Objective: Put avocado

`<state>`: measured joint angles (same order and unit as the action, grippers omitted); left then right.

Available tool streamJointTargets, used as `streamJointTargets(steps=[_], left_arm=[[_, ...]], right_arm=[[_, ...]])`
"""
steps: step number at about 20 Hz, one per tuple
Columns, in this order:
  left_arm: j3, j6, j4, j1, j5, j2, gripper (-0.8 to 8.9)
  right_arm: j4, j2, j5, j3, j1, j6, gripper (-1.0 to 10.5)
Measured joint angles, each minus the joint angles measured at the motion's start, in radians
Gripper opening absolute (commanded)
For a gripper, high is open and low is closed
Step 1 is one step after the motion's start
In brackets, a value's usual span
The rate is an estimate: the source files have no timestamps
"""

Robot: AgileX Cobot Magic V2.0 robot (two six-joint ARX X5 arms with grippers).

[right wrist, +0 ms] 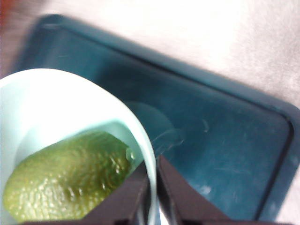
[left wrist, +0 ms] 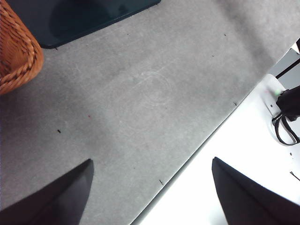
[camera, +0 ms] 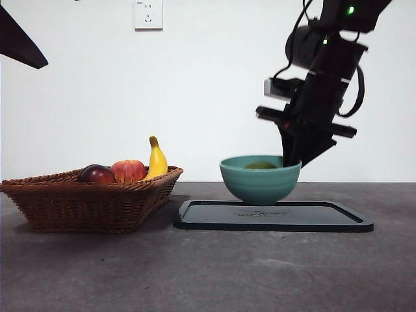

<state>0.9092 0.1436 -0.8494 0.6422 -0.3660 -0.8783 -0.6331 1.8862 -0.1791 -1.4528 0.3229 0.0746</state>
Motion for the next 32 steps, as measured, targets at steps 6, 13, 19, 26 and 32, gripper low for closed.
streamJointTargets(steps=[6,13,19,26,32], left_arm=[[0.000,0.000,0.000,0.001,0.000,0.000,4.00],[0.000,0.000,-0.009,0.001,0.000,0.000,4.00],[0.000,0.000,-0.030,0.001,0.000,0.000,4.00],[0.000,0.000,-0.029,0.001,0.000,0.000,4.00],[0.000,-0.005,-0.029,0.001,0.000,0.000,4.00]], right_arm=[[0.045,0.064,-0.001,-0.005,-0.003,0.000,0.1],[0.042,0.067,-0.003,-0.005,-0.003,0.005,2.1],[0.015,-0.084,0.026,-0.007,-0.006,0.011,2.1],[-0.267,-0.462,-0.008,-0.011,0.047,0.011,2.1],[-0.360,-0.726,-0.004,0.088,0.156,0.013,2.1]])
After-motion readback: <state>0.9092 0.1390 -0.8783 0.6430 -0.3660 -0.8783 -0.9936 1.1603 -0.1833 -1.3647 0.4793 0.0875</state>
